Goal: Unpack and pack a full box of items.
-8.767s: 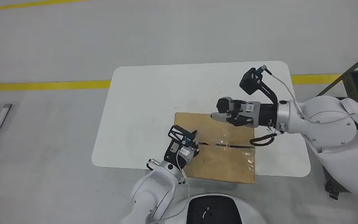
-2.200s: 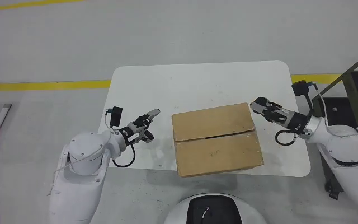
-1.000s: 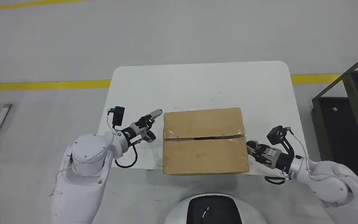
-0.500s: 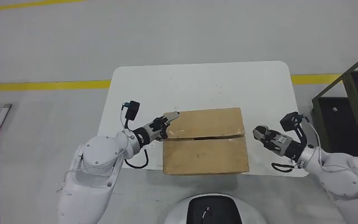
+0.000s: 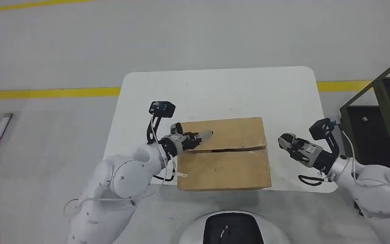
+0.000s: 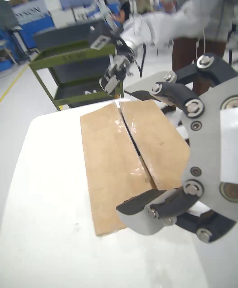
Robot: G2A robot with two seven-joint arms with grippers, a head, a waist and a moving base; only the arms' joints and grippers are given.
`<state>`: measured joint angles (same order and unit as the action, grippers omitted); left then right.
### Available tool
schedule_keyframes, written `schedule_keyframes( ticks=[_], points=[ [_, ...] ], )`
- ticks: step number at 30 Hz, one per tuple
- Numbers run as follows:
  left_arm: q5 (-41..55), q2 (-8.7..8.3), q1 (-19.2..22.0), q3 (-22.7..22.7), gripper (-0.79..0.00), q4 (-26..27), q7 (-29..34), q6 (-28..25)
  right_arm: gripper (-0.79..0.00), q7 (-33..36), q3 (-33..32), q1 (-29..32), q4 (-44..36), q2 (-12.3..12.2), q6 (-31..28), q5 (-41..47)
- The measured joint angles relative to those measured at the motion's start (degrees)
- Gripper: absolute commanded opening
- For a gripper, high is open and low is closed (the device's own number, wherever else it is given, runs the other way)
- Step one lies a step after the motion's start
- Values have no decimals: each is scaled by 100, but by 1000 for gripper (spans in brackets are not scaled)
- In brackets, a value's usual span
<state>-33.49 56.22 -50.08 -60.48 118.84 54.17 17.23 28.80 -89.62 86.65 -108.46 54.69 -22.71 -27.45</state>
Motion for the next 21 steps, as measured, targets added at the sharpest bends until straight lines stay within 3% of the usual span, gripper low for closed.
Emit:
schedule_keyframes(
  ticks=[8, 21],
  points=[
    [-1825, 128, 608, 1088, 0, -63, 377, -1002, -785, -23, 19, 35, -35, 12, 49, -13],
    [-1950, 124, 588, 1134, 0, -51, 330, -1141, -785, 20, -24, 190, -192, 25, 131, 85]
  ],
)
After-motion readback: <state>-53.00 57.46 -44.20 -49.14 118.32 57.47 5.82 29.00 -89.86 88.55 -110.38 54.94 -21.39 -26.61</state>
